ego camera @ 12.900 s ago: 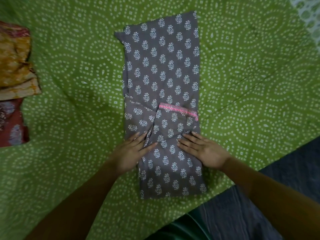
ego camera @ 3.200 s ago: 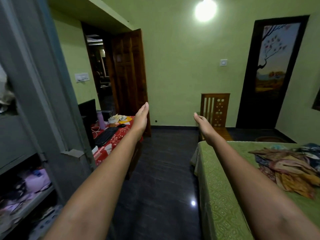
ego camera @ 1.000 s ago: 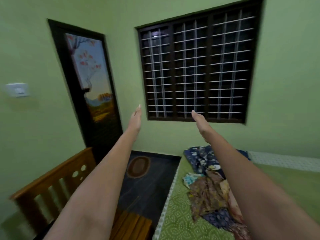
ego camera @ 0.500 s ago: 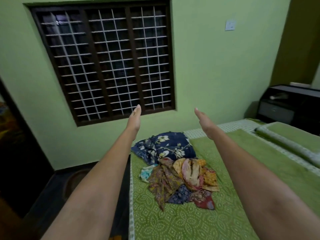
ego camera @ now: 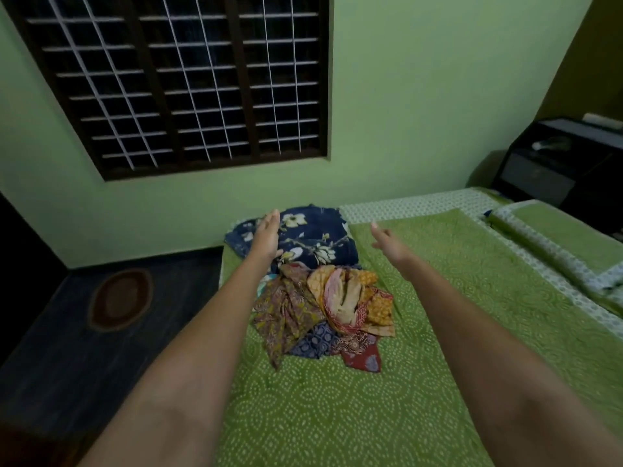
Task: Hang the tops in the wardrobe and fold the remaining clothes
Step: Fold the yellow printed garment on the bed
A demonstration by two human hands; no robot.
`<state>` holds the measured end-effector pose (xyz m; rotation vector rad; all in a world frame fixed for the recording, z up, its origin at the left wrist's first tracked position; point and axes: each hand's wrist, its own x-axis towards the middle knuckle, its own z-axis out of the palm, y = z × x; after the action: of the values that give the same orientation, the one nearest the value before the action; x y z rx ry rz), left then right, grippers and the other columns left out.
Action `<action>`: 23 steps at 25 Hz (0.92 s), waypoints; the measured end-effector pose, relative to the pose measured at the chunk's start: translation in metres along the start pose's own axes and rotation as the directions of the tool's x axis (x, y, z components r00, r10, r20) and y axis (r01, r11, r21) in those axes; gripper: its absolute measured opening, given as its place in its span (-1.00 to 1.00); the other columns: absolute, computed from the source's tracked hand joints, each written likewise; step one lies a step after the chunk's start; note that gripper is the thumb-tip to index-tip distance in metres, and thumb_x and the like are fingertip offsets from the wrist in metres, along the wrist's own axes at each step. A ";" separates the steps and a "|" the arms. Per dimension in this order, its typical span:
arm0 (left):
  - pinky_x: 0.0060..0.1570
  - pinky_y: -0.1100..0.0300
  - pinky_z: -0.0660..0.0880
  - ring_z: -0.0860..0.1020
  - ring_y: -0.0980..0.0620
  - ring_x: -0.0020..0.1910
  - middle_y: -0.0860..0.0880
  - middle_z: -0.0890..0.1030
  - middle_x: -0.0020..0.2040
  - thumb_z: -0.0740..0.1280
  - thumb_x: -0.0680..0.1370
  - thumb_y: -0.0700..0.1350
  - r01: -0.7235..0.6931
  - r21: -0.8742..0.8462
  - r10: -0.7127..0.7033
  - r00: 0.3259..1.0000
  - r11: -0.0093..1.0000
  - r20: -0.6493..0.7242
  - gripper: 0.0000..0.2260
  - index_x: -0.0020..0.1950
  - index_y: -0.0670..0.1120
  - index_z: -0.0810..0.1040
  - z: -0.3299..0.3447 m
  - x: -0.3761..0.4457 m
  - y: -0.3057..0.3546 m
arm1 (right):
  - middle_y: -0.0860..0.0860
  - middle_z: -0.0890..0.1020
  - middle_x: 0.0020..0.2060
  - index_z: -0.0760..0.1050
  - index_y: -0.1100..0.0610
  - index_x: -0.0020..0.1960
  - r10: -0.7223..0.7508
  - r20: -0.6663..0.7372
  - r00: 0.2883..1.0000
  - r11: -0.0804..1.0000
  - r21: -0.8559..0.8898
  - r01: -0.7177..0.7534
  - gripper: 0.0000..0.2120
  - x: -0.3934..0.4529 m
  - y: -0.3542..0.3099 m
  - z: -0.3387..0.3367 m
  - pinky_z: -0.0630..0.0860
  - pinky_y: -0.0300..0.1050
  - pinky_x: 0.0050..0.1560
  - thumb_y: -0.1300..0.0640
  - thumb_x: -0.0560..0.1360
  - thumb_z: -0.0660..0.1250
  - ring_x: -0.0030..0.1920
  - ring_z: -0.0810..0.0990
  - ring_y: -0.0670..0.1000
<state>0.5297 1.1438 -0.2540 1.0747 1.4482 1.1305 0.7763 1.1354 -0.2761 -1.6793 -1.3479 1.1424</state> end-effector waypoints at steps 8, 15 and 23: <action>0.34 -0.09 0.36 0.31 -0.13 0.42 -0.08 0.27 0.49 0.15 0.64 0.06 0.157 0.408 -0.207 0.975 0.899 0.081 -0.52 0.52 -0.07 0.20 0.118 0.097 -0.211 | 0.15 0.58 0.14 0.47 0.24 0.26 0.289 0.021 0.957 0.914 -0.302 -0.270 -0.70 0.148 0.207 0.009 0.43 -0.08 -0.11 0.15 0.56 0.30 -0.05 0.55 0.09; 0.31 -0.03 0.39 0.25 -0.07 0.46 0.04 0.05 0.56 0.30 0.58 -0.09 -0.212 0.861 -0.330 0.860 0.462 0.389 -0.40 0.56 -0.02 0.09 0.181 0.180 -0.393 | 0.17 0.31 0.43 0.23 0.21 0.47 0.396 0.193 0.898 0.714 -0.679 -0.169 -0.45 0.251 0.354 0.064 0.23 0.00 0.38 0.19 0.53 0.31 0.42 0.29 0.19; 0.07 -0.01 0.52 0.38 -0.13 0.24 -0.15 0.36 0.32 0.27 0.50 -0.39 -0.339 0.913 -0.198 0.902 0.225 0.384 -0.44 0.45 -0.06 0.25 0.201 0.206 -0.461 | 0.19 0.55 -0.07 -0.23 0.06 0.55 0.354 0.141 0.925 0.573 -0.814 -0.096 -0.11 0.280 0.414 0.103 0.47 -0.06 -0.18 0.33 0.50 0.33 -0.10 0.58 0.15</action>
<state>0.6647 1.2870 -0.7602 2.1315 1.7072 -0.2590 0.8537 1.3144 -0.7475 -2.4531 -2.0957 0.9969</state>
